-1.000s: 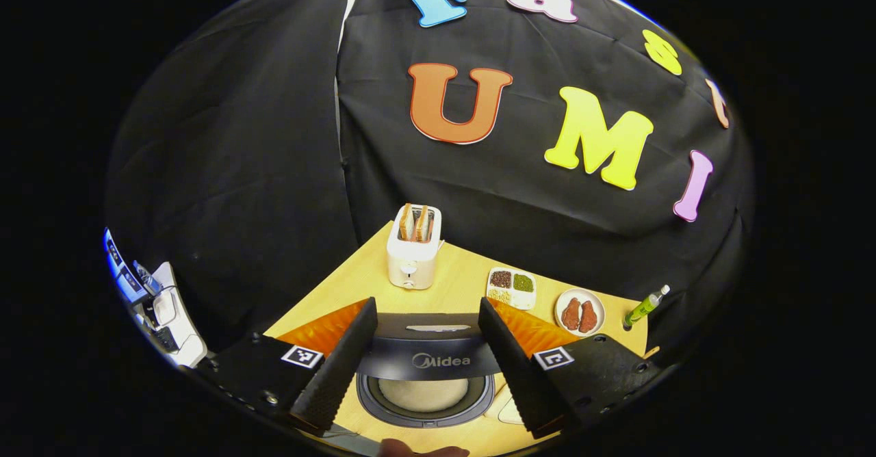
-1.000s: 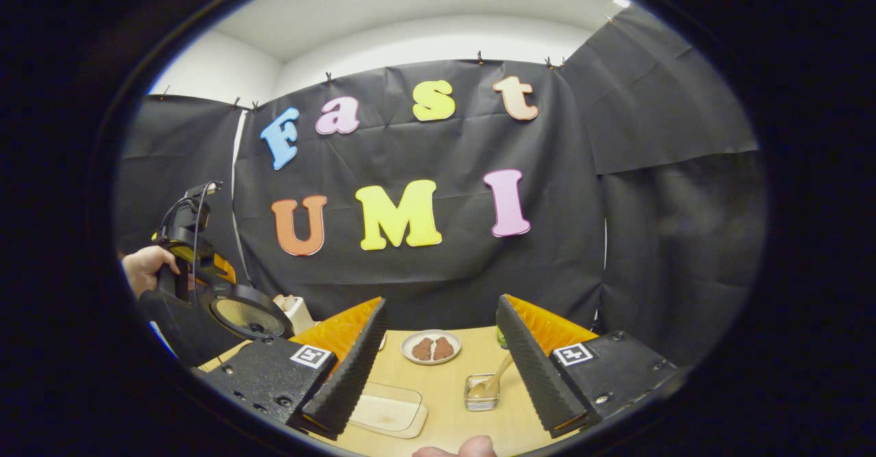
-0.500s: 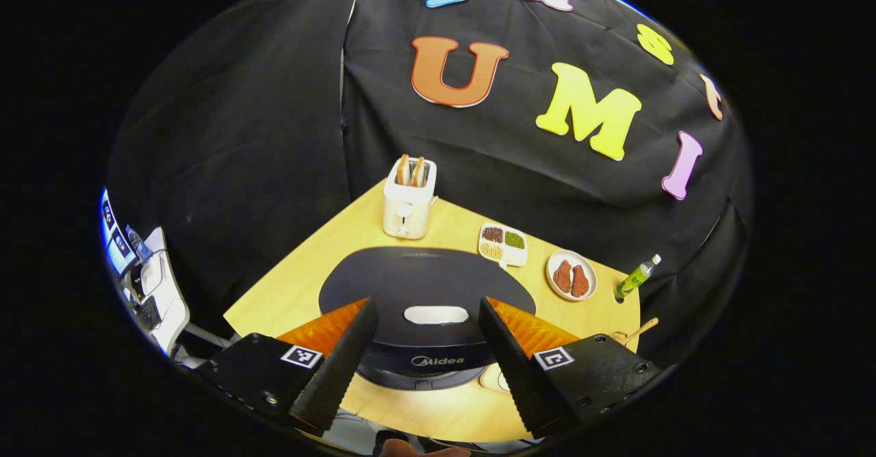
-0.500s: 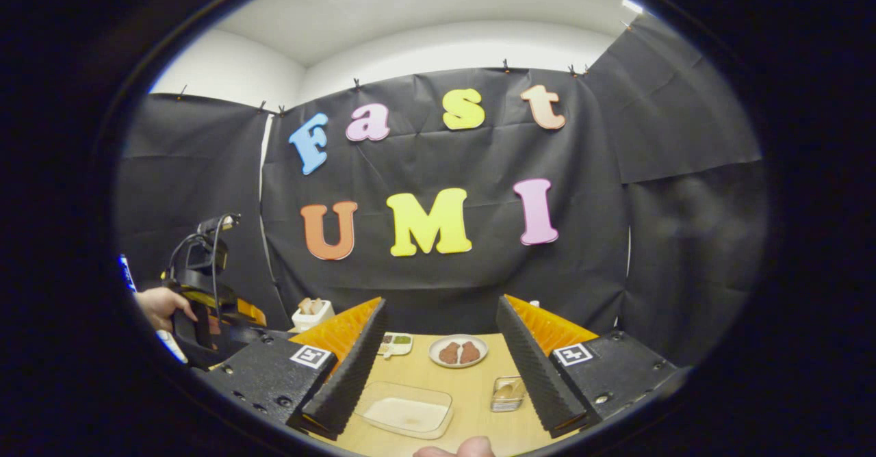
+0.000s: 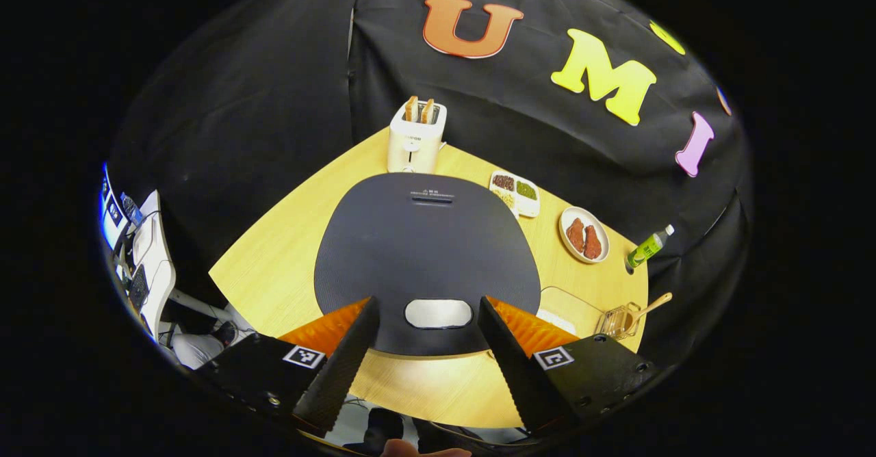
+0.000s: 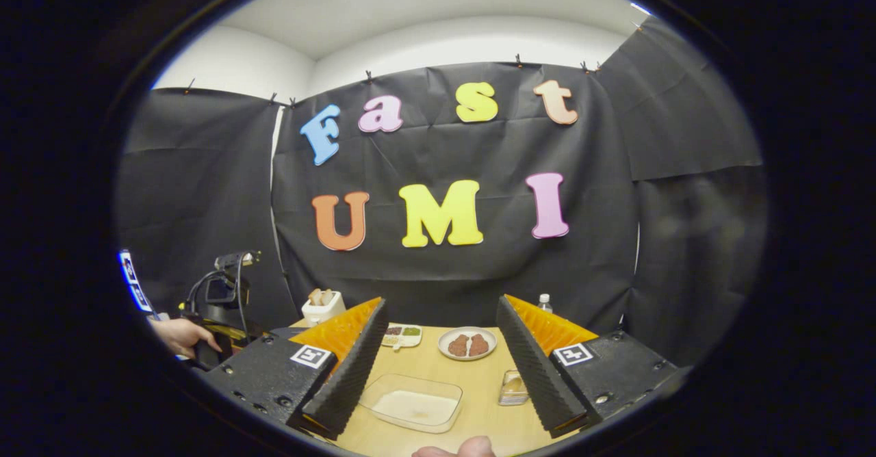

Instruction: Close the left gripper, press the button to open the rice cooker; take a wooden spoon from the chopstick holder with the right hand, scoop a spoonful of rice and pour it into the rice cooker, then put the wooden spoon back into the chopstick holder.

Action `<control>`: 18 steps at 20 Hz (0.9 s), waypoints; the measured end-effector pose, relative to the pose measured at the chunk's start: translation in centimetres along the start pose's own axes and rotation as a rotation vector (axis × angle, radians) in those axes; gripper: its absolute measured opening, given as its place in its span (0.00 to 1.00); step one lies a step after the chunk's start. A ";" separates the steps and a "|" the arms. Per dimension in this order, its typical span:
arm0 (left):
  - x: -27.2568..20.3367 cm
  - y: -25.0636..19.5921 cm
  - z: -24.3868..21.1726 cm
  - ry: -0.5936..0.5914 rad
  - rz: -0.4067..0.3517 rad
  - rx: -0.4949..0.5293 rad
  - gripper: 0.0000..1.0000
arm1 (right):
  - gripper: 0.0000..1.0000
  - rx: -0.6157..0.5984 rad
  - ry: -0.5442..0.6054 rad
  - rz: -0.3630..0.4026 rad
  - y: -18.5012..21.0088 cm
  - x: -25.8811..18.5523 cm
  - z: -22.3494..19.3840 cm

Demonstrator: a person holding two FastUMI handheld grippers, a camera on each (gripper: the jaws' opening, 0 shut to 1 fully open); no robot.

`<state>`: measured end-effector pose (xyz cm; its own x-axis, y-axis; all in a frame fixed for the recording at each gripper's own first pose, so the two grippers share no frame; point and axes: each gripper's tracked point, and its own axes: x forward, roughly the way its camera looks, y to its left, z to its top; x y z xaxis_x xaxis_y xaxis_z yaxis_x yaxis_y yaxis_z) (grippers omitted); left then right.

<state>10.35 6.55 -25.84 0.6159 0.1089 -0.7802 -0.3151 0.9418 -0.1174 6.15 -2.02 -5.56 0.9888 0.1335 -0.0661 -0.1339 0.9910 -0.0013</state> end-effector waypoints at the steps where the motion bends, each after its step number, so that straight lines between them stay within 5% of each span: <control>1: 0.3 0.0 -0.2 0.009 0.005 0.001 0.96 | 1.00 -0.001 0.000 -0.001 -0.1 0.0 -0.1; 15: 2.1 1.0 -3.4 0.135 0.116 0.059 0.96 | 1.00 0.026 0.072 0.045 -0.4 6.4 -4.2; 18: 2.4 0.9 -2.5 0.076 0.124 0.061 0.98 | 1.00 0.043 0.071 0.062 -0.5 8.2 -4.3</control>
<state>9.72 6.86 -29.36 0.5179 0.2037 -0.8308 -0.3401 0.9402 0.0185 13.99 -1.43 -10.38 0.9713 0.1954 -0.1355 -0.1907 0.9805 0.0474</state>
